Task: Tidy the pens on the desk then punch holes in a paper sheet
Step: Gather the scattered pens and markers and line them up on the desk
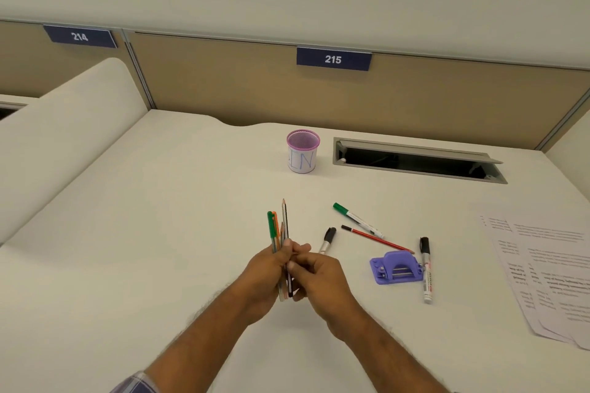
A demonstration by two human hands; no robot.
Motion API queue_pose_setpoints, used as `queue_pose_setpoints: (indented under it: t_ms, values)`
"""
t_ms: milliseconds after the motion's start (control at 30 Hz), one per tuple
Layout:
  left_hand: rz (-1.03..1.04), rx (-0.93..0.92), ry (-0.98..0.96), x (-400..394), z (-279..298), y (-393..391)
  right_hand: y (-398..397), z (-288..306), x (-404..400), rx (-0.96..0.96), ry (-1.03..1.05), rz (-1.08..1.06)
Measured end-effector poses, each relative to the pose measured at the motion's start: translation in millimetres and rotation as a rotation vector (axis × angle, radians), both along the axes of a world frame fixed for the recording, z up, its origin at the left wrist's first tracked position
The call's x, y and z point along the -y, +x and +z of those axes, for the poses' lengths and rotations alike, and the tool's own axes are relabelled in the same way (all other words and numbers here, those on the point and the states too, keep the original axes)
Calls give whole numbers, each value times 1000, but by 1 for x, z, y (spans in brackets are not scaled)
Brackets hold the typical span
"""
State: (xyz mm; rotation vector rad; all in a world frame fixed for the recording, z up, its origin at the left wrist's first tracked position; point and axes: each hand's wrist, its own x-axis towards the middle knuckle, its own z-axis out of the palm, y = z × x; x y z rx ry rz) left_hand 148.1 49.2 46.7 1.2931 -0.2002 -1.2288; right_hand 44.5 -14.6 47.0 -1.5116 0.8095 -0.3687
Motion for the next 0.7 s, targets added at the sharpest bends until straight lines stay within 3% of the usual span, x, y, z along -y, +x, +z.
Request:
queue_pose_setpoints:
  t_ms: [333,700]
  values:
    - [-77,-48,89,-21,-9,42,43,-13,-9,-64,137,92]
    - [29,365,327,-30,-9,107,127,-20,-22,-65,365,112]
